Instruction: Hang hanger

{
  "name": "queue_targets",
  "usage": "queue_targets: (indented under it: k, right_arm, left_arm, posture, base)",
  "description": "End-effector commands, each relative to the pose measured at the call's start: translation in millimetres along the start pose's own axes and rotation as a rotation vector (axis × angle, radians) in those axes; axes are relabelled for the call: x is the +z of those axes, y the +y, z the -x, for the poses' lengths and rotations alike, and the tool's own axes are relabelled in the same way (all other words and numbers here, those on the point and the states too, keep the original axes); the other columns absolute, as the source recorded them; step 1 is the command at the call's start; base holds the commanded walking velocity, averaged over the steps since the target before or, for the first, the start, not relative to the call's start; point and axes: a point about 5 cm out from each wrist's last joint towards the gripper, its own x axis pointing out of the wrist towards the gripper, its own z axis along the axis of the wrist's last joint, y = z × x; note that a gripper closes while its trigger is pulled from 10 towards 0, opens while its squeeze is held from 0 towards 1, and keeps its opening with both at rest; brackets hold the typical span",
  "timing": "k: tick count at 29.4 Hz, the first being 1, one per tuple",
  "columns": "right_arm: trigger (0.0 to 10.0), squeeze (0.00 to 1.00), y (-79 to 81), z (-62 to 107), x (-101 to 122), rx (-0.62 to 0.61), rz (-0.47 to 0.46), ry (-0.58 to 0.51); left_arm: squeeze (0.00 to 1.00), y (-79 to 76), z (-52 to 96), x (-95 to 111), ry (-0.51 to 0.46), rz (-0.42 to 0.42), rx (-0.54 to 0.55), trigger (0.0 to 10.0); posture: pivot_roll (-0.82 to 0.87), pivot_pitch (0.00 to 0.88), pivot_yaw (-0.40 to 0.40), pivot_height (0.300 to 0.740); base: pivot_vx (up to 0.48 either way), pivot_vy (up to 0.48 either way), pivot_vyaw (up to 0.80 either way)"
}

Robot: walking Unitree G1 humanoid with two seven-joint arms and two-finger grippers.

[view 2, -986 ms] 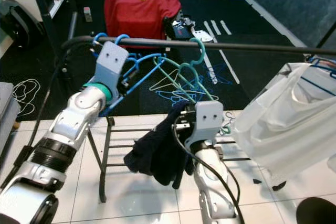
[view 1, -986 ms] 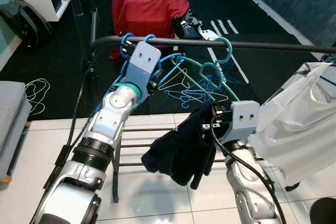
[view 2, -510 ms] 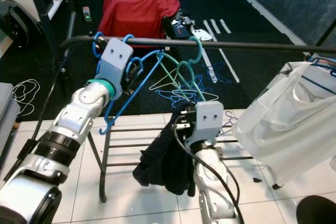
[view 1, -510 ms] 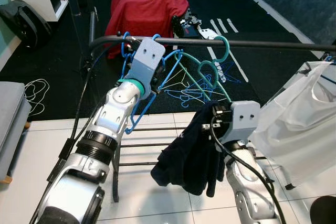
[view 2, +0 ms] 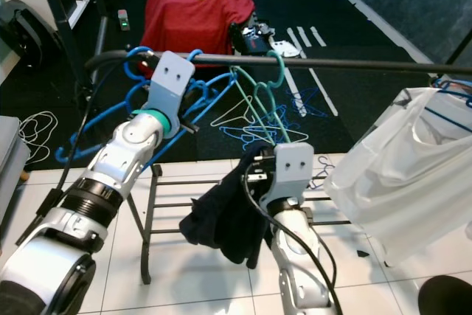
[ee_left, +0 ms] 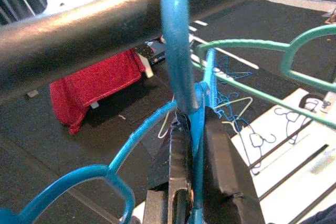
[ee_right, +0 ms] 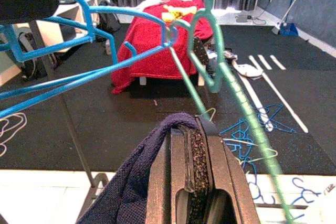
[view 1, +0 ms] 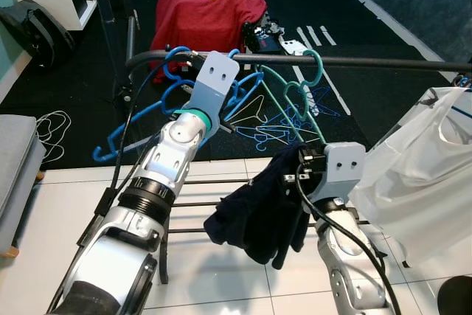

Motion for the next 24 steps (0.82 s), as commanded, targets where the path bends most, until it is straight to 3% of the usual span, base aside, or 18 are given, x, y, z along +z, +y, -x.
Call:
queue_targets:
  k: [1, 2, 3, 4, 5, 8, 17, 19, 24]
  right_arm:
    - [10.0, 0.00, -1.6, 0.7, 7, -0.007, 0.009, -0.035]
    - [10.0, 0.00, -1.6, 0.7, 7, -0.007, 0.009, -0.035]
    - [10.0, 0.00, -3.2, 0.4, 8, -0.008, 0.013, -0.038]
    - [10.0, 0.00, -6.7, 0.2, 9, -0.005, 0.023, -0.037]
    - [10.0, 0.00, -6.7, 0.2, 9, -0.005, 0.023, -0.037]
    - [10.0, 0.00, -13.2, -0.7, 10, -0.004, 0.039, -0.035]
    - [10.0, 0.00, -17.6, -2.8, 12, -0.004, 0.051, -0.035]
    - [10.0, 0.00, -22.0, -2.6, 12, -0.004, 0.067, -0.033]
    - [10.0, 0.00, -24.6, -2.0, 12, 0.004, 0.085, -0.022]
  left_arm:
    - [0.00, 2.7, 1.9, 5, -0.034, 0.012, -0.009, 0.0]
    - [0.00, 2.7, 1.9, 5, -0.034, 0.012, -0.009, 0.0]
    - [0.00, 11.0, 10.3, 12, -0.087, 0.031, -0.047, 10.0]
    - [0.00, 19.4, 25.2, 16, -0.133, 0.031, -0.106, 10.0]
    - [0.00, 19.4, 25.2, 16, -0.133, 0.031, -0.106, 10.0]
    - [0.00, 24.7, 47.0, 18, -0.178, 0.025, -0.194, 10.0]
    - [0.00, 22.2, 57.9, 10, -0.152, 0.015, -0.235, 10.0]
    - [0.00, 7.7, 75.8, -10, -0.080, 0.063, -0.284, 10.0]
    - [0.00, -4.8, 91.7, -21, -0.029, 0.104, -0.308, 10.0]
  posture:
    - [-0.02, 0.051, 0.073, 0.740]
    - [-0.02, 0.051, 0.073, 0.740]
    - [-0.01, 0.057, 0.068, 0.740]
    - [0.00, 0.061, 0.063, 0.740]
    - [0.00, 0.061, 0.063, 0.740]
    - [0.00, 0.062, 0.057, 0.740]
    - [0.00, 0.061, 0.058, 0.740]
    - [0.00, 0.062, 0.056, 0.740]
    - [0.00, 0.061, 0.055, 0.740]
  base:
    - [0.000, 0.000, 0.00]
    - [0.000, 0.000, 0.00]
    - [0.000, 0.000, 0.00]
    - [0.000, 0.000, 0.00]
    - [0.000, 0.000, 0.00]
    - [0.000, 0.000, 0.00]
    - [0.000, 0.000, 0.00]
    - [0.000, 0.000, 0.00]
    - [0.000, 0.000, 0.00]
